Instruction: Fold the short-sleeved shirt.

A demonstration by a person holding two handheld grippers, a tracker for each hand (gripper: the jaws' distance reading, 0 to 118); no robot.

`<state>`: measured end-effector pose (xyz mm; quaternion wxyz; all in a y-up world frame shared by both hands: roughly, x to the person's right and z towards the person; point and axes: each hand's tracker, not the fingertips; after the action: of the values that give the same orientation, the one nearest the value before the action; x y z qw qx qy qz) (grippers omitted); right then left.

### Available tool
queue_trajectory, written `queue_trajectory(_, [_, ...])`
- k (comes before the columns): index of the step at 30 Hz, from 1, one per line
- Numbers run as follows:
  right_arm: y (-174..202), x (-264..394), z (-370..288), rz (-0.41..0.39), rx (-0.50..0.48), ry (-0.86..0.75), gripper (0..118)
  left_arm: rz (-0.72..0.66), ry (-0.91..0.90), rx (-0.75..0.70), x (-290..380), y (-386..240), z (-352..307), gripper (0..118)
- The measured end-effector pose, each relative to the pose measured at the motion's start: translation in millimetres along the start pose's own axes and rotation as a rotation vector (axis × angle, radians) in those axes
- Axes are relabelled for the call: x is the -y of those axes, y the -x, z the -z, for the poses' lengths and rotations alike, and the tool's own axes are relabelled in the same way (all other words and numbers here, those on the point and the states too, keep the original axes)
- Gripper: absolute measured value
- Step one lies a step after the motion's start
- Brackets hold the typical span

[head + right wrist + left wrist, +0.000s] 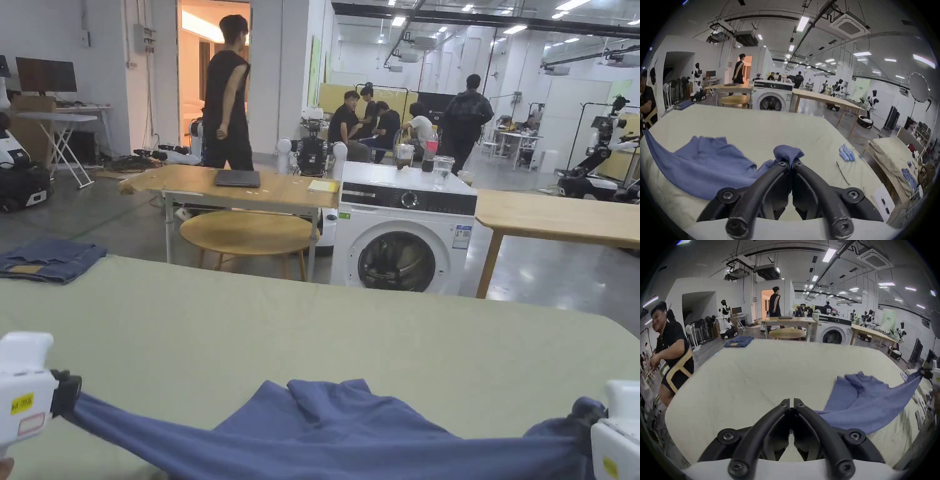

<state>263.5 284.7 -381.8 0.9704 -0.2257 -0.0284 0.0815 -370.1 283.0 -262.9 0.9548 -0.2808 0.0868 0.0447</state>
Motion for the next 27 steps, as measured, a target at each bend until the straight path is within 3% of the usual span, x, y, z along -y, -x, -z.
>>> queue_trajectory(11, [3,73,-5,-0.003,0.013,0.075,2,-0.036,0.125,-0.032,91,9,8,0])
queue_trajectory(13, [7,75,-10,-0.008,0.015,0.071,5,-0.040,0.132,-0.039,92,11,9,8])
queue_trajectory(14, [8,76,-12,-0.013,0.012,0.061,15,-0.041,0.129,-0.043,91,10,8,22])
queue_trajectory(16, [14,75,-16,-0.025,0.017,0.034,38,-0.041,0.112,-0.052,88,10,4,27])
queue_trajectory(17, [18,73,-20,-0.023,0.013,0.009,52,-0.043,0.094,-0.040,85,7,2,35])
queue_trajectory(18, [22,71,-23,-0.017,0.007,-0.012,57,-0.041,0.083,-0.040,83,4,0,44])
queue_trajectory(27, [97,48,-66,0.072,-0.097,-0.191,57,0.074,-0.128,0.019,70,-73,-20,47])
